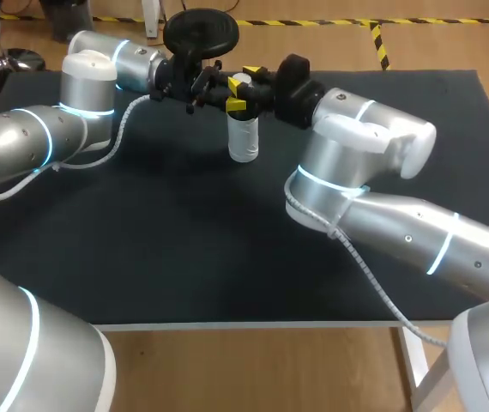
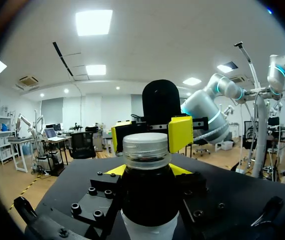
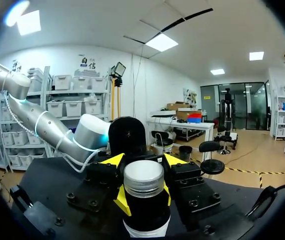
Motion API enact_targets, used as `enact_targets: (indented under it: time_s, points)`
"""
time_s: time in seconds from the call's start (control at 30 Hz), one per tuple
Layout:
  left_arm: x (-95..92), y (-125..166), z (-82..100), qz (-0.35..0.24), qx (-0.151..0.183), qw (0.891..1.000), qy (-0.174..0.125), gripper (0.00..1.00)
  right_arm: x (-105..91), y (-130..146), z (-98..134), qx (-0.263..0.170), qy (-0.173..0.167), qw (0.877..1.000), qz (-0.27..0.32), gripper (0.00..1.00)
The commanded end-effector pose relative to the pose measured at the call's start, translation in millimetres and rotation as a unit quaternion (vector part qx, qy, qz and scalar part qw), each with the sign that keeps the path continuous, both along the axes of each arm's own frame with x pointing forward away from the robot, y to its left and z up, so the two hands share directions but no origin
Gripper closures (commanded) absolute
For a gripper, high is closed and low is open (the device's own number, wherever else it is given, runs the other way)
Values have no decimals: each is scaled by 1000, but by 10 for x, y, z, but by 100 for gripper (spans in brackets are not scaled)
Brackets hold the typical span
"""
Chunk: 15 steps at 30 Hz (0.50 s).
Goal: Unscrew the bottle cap
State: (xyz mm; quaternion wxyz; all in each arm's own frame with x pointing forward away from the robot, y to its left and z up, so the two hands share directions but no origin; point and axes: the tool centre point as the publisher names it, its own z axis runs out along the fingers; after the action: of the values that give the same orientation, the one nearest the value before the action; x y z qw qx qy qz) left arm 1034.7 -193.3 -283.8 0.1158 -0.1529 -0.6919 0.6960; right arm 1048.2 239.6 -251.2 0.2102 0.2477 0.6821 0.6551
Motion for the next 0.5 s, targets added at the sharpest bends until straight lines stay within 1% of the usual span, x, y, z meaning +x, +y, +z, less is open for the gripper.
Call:
enact_targets:
  time_s: [0.03, 0.27, 0.43, 0.5]
  points:
    - [-31, 1, 25, 2, 2, 1000, -1, 100, 21, -15, -8, 0, -2, 1000, 6, 100]
    - [-31, 1, 25, 2, 2, 1000, -1, 100, 60, -58, -31, 12, -13, 999, 46, 100]
    - [-31, 1, 25, 2, 2, 1000, -1, 100, 110, -110, -5, 21, -25, 995, 97, 100]
    - [-31, 1, 25, 2, 2, 1000, -1, 100, 128, -125, 1, 25, -25, 991, 127, 100]
